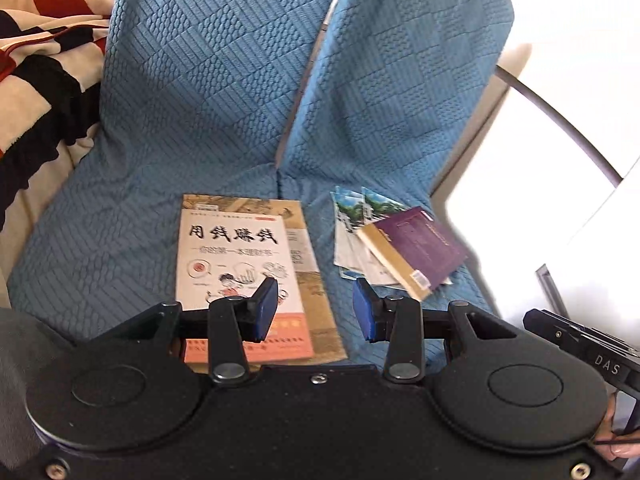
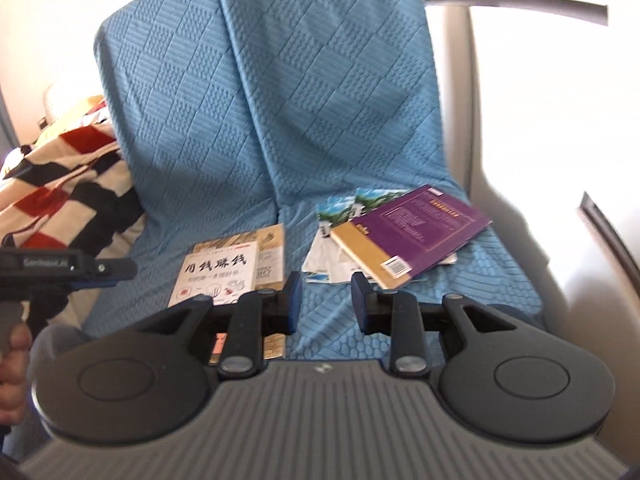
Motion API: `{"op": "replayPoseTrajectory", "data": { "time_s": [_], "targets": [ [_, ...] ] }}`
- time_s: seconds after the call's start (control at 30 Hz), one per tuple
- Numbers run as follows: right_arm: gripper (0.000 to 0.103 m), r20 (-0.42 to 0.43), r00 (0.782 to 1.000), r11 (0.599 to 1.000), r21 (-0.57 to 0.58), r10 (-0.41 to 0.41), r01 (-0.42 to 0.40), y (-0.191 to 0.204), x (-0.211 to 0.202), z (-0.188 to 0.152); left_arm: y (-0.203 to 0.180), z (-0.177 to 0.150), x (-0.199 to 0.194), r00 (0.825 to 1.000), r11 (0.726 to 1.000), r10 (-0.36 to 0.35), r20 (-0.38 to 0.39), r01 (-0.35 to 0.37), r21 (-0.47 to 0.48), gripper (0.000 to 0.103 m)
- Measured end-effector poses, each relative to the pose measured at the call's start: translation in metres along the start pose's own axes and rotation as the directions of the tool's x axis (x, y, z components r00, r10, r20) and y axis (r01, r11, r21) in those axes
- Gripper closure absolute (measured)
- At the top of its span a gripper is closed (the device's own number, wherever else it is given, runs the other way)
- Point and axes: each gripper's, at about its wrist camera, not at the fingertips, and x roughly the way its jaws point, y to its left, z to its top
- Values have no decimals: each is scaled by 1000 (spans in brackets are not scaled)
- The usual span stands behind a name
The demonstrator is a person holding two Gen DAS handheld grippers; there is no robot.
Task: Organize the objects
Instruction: 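Open both grippers and withdraw them up from the stacked books, then move both tools toward the purple book lying on the white booklets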
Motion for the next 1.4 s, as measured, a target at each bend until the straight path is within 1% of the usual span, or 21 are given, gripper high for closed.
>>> {"op": "replayPoseTrajectory", "data": {
  "time_s": [0.13,0.23,0.37,0.43,0.67,0.77,0.87,0.97,1.0,1.07,1.1,1.2,1.3,1.4],
  "targets": [
    [73,12,1000,1000,16,-8,8,-4,-10,-1,-14,-5,-5,1000,1000,-28,-10,28,13,65],
    [73,19,1000,999,35,-7,7,-8,-14,0,-24,-6,-1,998,998,-51,-19,52,18,65],
    [73,24,1000,998,68,-15,13,-15,-14,-3,-35,-6,10,997,997,-71,-41,72,11,65],
    [73,23,999,996,85,-28,26,-21,-13,-5,-41,-5,14,996,997,-77,-46,78,14,62],
    [72,-2,998,980,191,-56,55,-51,2,-12,-56,-4,46,988,992,-123,-96,122,-23,62],
    [62,-15,999,970,242,-37,40,-66,14,-14,-62,-4,62,982,989,-142,-128,136,-55,62],
    [61,-34,999,950,312,7,4,-79,30,-15,-69,-3,74,978,987,-149,-144,139,-76,62],
    [56,-49,997,922,385,56,-33,-90,51,-16,-74,0,85,975,985,-159,-157,145,-96,62],
    [56,-51,996,909,413,79,-51,-94,59,-16,-76,1,90,974,984,-160,-161,145,-102,62],
    [56,-67,992,884,462,105,-63,-101,75,-15,-78,3,98,973,983,-160,-166,143,-114,62],
    [57,-84,992,883,467,97,-47,-104,89,-13,-79,3,102,973,983,-160,-169,140,-122,62],
    [55,-85,992,885,463,91,-41,-107,100,-10,-79,5,116,969,977,-169,-181,141,-157,62],
    [55,-108,986,865,498,126,-56,-116,123,-8,-79,7,127,971,977,-158,-181,127,-169,62],
    [55,-124,984,856,515,129,-47,-128,145,-6,-77,10,137,972,976,-149,-182,115,-187,62]
  ]
}}
